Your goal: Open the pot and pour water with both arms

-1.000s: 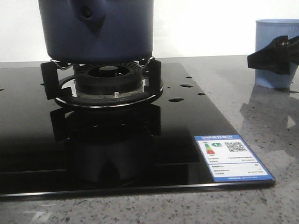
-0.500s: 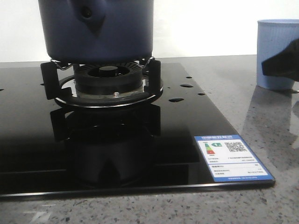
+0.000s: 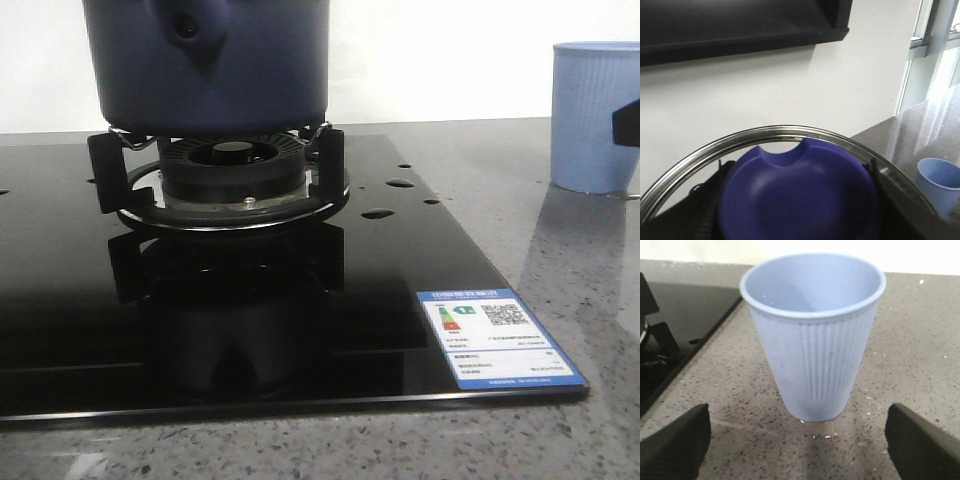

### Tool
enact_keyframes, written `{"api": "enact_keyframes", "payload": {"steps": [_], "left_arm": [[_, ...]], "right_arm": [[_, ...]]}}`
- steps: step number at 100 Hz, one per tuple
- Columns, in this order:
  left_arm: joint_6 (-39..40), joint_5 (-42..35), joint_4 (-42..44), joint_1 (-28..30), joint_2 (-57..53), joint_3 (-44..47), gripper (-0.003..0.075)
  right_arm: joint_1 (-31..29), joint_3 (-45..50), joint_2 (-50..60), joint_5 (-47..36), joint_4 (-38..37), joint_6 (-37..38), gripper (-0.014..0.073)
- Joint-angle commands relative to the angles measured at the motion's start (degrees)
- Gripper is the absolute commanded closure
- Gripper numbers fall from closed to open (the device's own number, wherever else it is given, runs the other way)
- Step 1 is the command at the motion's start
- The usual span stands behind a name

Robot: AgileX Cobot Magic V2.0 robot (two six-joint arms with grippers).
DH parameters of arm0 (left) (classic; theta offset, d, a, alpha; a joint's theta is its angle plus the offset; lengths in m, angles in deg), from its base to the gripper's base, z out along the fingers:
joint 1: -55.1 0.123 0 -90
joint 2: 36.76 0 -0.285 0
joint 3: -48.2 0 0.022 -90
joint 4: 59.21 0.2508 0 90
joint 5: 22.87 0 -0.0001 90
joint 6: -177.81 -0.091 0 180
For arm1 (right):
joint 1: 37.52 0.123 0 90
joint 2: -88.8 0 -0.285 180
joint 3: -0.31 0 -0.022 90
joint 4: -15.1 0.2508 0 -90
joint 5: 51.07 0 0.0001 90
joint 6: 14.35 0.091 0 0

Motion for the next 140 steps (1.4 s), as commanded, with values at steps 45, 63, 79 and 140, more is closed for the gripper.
{"api": "enact_keyframes", "payload": {"steps": [45, 63, 79, 140], "left_arm": [[-1.6, -0.6, -5.4, -7.6, 11.0, -2.1, 0.0450], [-5.8, 0.1, -9.6, -7.6, 13.6, -2.1, 0.0450], [-11.1, 0.8, -11.5, -8.3, 14.6, -2.1, 0.0450], [-17.7, 2.2, -11.3, -8.6, 15.6, -2.1, 0.0450]], "right_arm": [[-0.2, 5.3, 19.0, 3.3, 1.3, 0.7, -0.0050], [-0.2, 5.3, 20.5, 4.7, 1.3, 0.7, -0.0050], [-0.2, 5.3, 20.5, 4.7, 1.3, 0.7, -0.0050], [-0.2, 5.3, 20.5, 4.8, 1.3, 0.7, -0.0050]]}}
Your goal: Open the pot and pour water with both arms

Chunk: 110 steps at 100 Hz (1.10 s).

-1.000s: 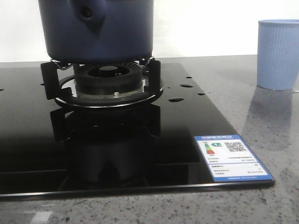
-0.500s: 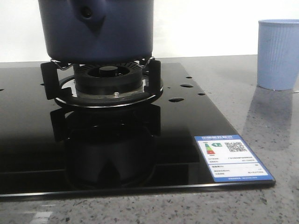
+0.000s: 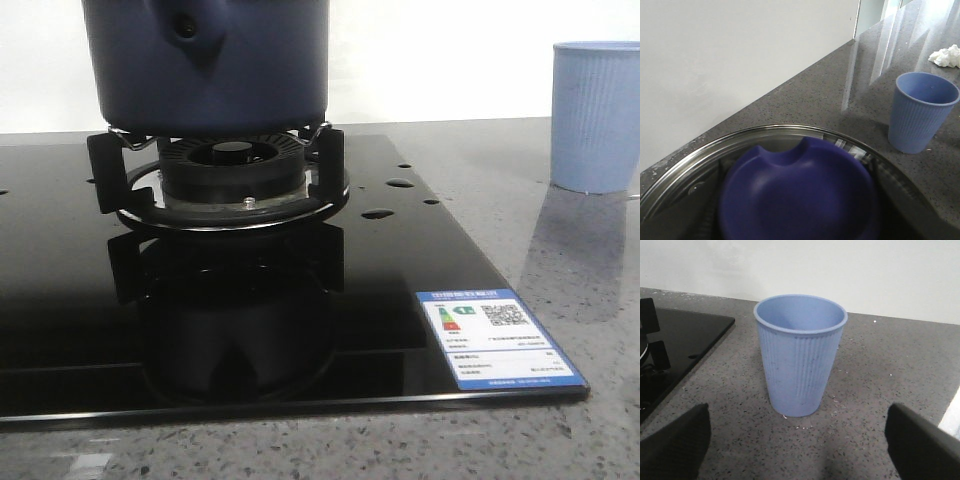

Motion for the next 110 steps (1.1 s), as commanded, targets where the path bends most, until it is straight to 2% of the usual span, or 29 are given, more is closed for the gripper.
{"api": "enact_keyframes", "payload": {"steps": [1, 32, 37, 50, 57, 79, 98, 105, 110], "left_arm": [[-0.2, 1.4, -3.8, -0.5, -1.5, -2.1, 0.0450], [-0.2, 1.6, -3.3, -0.5, -1.3, -2.1, 0.0439], [-0.2, 1.7, -3.3, -0.5, -1.3, -2.1, 0.0404], [-0.2, 1.7, -3.3, -0.5, -1.3, -2.1, 0.0223], [-0.2, 1.7, -3.3, -0.5, -1.4, -2.1, 0.0183], [-0.2, 1.7, -3.5, -0.3, -4.6, -2.1, 0.0185], [0.9, 2.1, -2.7, 2.8, -11.9, -2.1, 0.0191], [3.4, 2.1, -1.9, 4.6, -14.9, -2.1, 0.0240], [4.6, 2.0, -0.9, 6.1, -17.0, -2.1, 0.0321]], "right_arm": [[-0.2, -1.4, 0.5, -2.6, 1.3, 0.1, -0.0050], [-0.2, -1.4, 0.5, -2.6, 1.3, 0.1, -0.0050], [-0.2, -1.4, 0.5, -2.6, 1.3, 0.1, -0.0050], [-0.2, -1.4, 0.5, -2.6, 1.3, 0.1, -0.0050], [-0.2, -1.4, 0.5, -2.6, 1.3, 0.1, -0.0050], [-0.2, -1.4, 0.5, -2.9, 1.3, 0.1, -0.0050], [-0.2, -1.4, 0.5, -7.1, 1.3, 0.1, -0.0045], [-0.2, -1.4, 0.9, -10.2, 1.6, 0.2, -0.0006], [-0.2, -1.4, 1.4, -11.7, 2.2, 0.2, 0.0059]]}}
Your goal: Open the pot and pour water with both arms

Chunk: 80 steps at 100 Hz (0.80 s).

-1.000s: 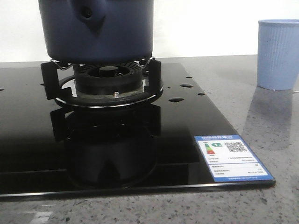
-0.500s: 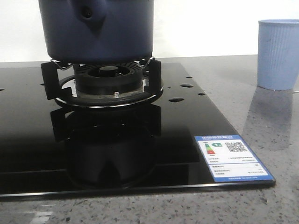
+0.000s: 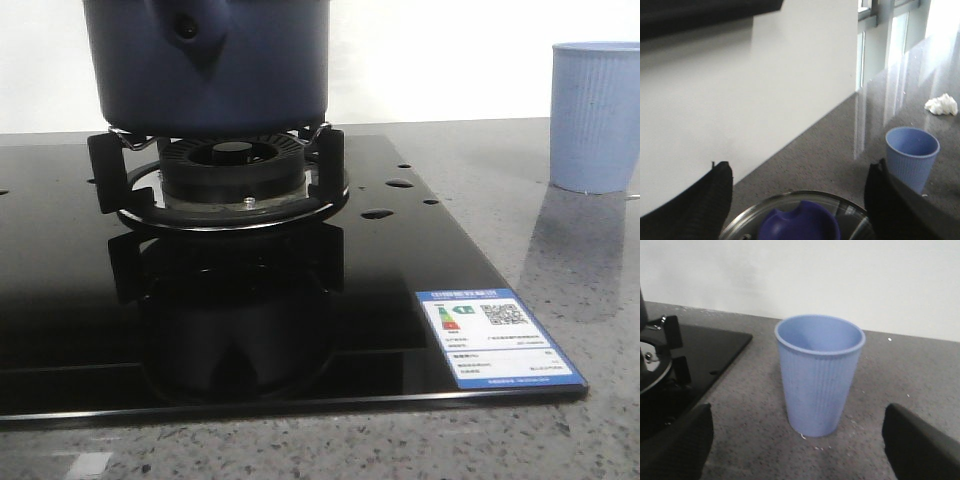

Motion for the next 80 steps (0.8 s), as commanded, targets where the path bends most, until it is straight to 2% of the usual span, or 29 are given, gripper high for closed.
{"api": "enact_keyframes", "payload": {"steps": [1, 10, 17, 20, 29, 37, 51, 59, 68, 80], "left_arm": [[3.0, 0.2, -0.9, 2.3, -4.8, -2.0, 0.0333], [4.1, 0.0, 2.2, 5.5, -8.5, -2.0, 0.0534], [6.2, -0.2, 4.9, 8.1, -11.2, -2.0, 0.0720], [6.8, -0.2, 6.2, 9.2, -12.5, -2.0, 0.0737], [10.6, -0.9, 10.5, 12.2, -15.5, -2.0, 0.0741], [15.0, -4.7, 14.0, 13.7, -18.5, -1.3, 0.0741], [16.0, -14.1, 15.2, 13.8, -23.9, 2.9, 0.0741], [16.0, -17.1, 15.2, 13.8, -26.9, 6.0, 0.0741], [16.0, -18.4, 15.2, 13.8, -31.0, 10.5, 0.0741], [16.0, -21.0, 14.8, 13.8, -38.2, 19.2, 0.0741]], "right_arm": [[-0.2, -1.5, 1.0, -6.8, 2.4, 0.2, 0.0071], [-0.2, -1.6, 2.2, -8.5, 3.1, 0.2, 0.0291], [-0.2, -1.6, 3.4, -9.6, 3.1, 0.2, 0.0536], [-0.2, -1.7, 4.1, -9.9, 3.1, 0.2, 0.0666], [-0.2, -2.6, 5.9, -9.1, 3.4, 0.6, 0.0641], [-0.2, -5.1, 7.7, -6.0, 3.6, 3.4, 0.0641], [-0.2, -13.1, 11.0, 5.5, 3.6, 13.6, 0.0641], [-0.2, -18.0, 12.6, 11.2, 2.5, 14.8, 0.0642], [-0.2, -21.5, 14.6, 12.0, 0.1, 14.8, 0.0643], [-0.1, -20.0, 19.8, 11.4, -4.2, 18.7, 0.0643]]}}
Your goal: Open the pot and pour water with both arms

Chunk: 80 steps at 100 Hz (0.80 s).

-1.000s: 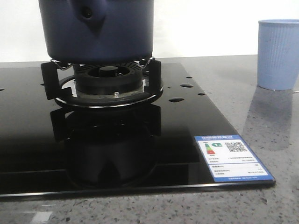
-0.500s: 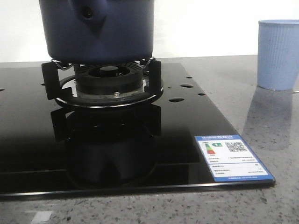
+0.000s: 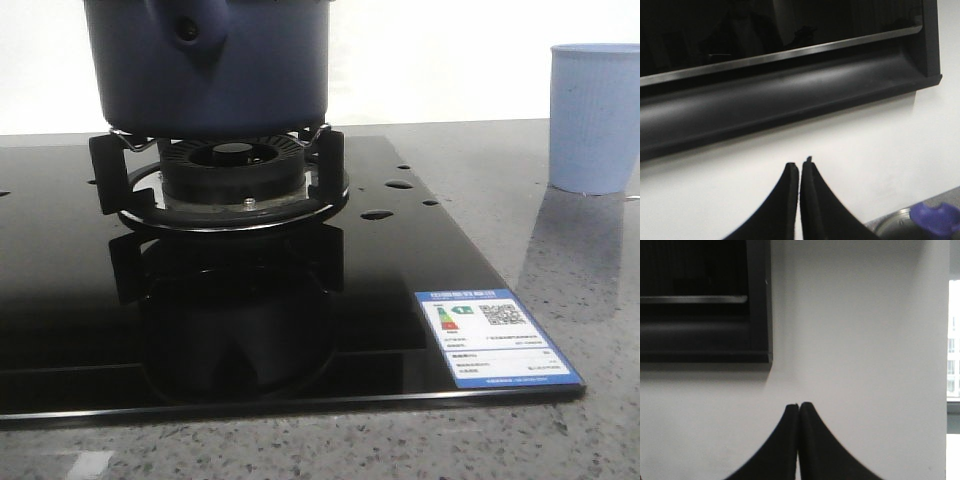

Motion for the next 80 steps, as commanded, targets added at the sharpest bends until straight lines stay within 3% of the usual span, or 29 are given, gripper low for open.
{"api": "enact_keyframes", "payload": {"steps": [1, 19, 39, 51, 80], "left_arm": [[0.7, -4.7, -1.7, 0.1, -4.7, 4.2, 0.0741], [0.8, -9.4, -3.8, 0.1, -19.0, 19.0, 0.0741], [1.3, -9.5, -6.2, 0.1, -35.0, 31.2, 0.0741], [1.3, -9.5, -6.2, 0.1, -40.6, 36.8, 0.0741], [1.3, -9.6, -7.7, 0.1, -39.6, 42.0, 0.0741]], "right_arm": [[-0.1, -0.5, 3.8, -1.3, -3.4, 4.0, 0.0643], [-0.1, 10.3, 16.3, -0.6, -10.6, 12.2, 0.0643], [-0.1, 22.8, 29.4, -0.6, -11.7, 15.4, 0.0643], [-0.1, 27.0, 27.9, -1.8, -13.1, 15.6, 0.0643], [-0.1, 32.4, 27.7, -6.1, -14.2, 15.6, 0.0643]]}}
